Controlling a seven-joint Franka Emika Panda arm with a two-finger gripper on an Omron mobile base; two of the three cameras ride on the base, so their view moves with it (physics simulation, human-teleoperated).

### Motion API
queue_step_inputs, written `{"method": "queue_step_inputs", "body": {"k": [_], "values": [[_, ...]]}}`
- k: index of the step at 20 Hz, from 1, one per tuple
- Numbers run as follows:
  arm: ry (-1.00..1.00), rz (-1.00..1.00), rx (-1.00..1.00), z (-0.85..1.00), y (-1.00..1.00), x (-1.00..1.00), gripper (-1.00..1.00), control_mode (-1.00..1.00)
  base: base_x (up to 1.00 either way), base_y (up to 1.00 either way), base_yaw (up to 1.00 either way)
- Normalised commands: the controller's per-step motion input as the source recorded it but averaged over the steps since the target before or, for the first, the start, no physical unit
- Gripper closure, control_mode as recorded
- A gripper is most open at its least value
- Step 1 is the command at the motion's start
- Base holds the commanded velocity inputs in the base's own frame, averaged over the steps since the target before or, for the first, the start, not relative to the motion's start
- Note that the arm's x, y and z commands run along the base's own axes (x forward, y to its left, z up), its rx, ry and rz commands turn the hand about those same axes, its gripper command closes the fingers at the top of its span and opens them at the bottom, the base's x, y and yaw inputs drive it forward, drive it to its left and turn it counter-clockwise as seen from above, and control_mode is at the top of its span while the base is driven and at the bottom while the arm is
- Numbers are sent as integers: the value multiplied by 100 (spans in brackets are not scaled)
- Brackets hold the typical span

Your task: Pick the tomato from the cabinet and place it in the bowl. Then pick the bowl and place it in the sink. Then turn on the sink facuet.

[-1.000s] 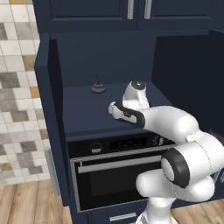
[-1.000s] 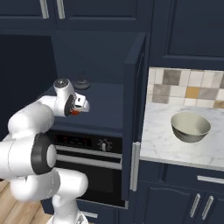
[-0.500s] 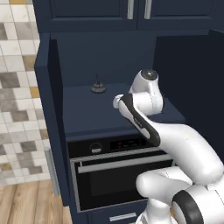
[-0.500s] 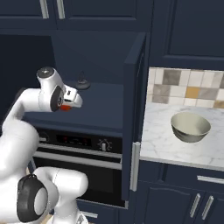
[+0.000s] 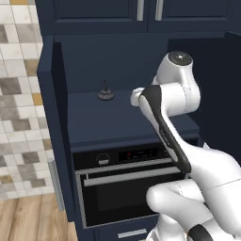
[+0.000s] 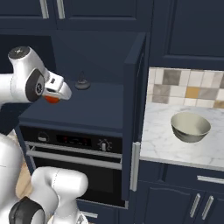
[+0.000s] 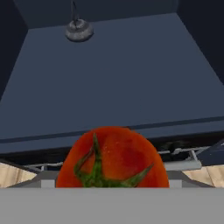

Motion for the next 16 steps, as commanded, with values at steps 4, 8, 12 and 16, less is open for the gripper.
{"method": "queue_step_inputs", "body": {"k": [4,8,12,16], "values": [[-11,0,0,49,-34,-92,100,-100,0,0,0],[-17,0,0,34,-39,-78,100,-100,0,0,0],[-19,0,0,23,-17,-47,100,-100,0,0,0],[-15,0,0,33,-7,-30,100,-100,0,0,0]]}}
